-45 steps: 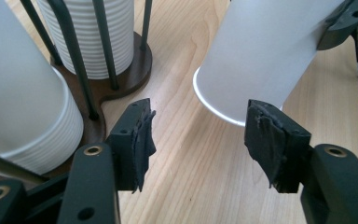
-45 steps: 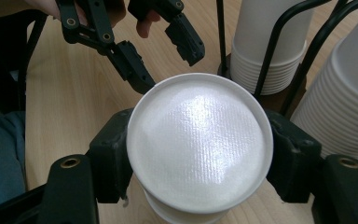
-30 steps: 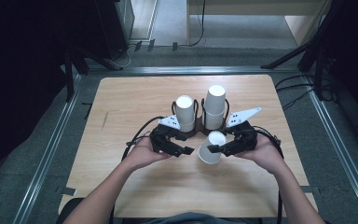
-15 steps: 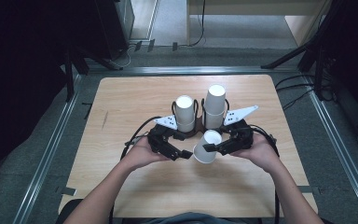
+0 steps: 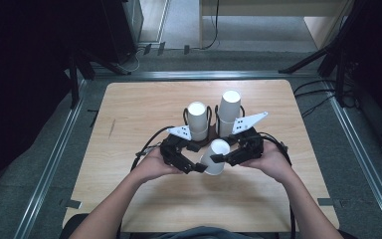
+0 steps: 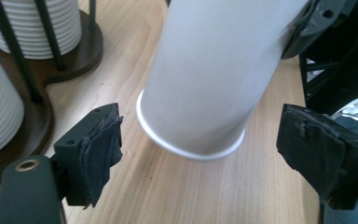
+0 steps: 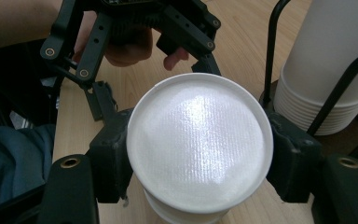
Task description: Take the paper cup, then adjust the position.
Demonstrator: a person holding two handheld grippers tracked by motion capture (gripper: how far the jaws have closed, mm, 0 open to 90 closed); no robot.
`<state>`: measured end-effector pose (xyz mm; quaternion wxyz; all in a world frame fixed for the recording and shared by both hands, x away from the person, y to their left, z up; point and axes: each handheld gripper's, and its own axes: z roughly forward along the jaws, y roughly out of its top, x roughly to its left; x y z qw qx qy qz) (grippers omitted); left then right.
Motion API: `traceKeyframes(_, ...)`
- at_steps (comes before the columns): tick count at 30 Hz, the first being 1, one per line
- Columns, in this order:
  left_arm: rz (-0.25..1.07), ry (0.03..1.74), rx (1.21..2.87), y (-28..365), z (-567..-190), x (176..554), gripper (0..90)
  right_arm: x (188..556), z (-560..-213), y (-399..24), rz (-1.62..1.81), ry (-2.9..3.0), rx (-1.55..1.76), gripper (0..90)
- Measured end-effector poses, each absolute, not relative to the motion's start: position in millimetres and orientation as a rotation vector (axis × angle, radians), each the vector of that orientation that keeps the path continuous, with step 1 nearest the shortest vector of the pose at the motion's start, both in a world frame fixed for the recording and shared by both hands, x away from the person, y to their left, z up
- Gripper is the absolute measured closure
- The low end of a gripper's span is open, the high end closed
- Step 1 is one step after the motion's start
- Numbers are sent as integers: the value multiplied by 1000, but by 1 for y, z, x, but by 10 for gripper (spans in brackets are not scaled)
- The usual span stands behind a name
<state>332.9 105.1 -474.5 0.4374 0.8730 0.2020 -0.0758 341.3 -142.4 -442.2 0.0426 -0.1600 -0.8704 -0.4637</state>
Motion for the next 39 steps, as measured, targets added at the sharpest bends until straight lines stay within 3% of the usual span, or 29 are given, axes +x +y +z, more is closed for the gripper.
traceKeyframes(27, -182, 460, 2178, 84, -487, 330, 149, 340, -442, -132, -1436, -2589, -472, 339)
traceKeyframes(32, -152, 427, 2181, 86, -484, 329, 196, 342, -442, -134, -1443, -2572, -486, 340)
traceKeyframes(33, -137, 410, 2185, 86, -483, 327, 256, 343, -443, -134, -1435, -2563, -502, 341)
traceKeyframes(39, -141, 398, 2197, 86, -480, 327, 281, 343, -444, -135, -1439, -2543, -513, 339)
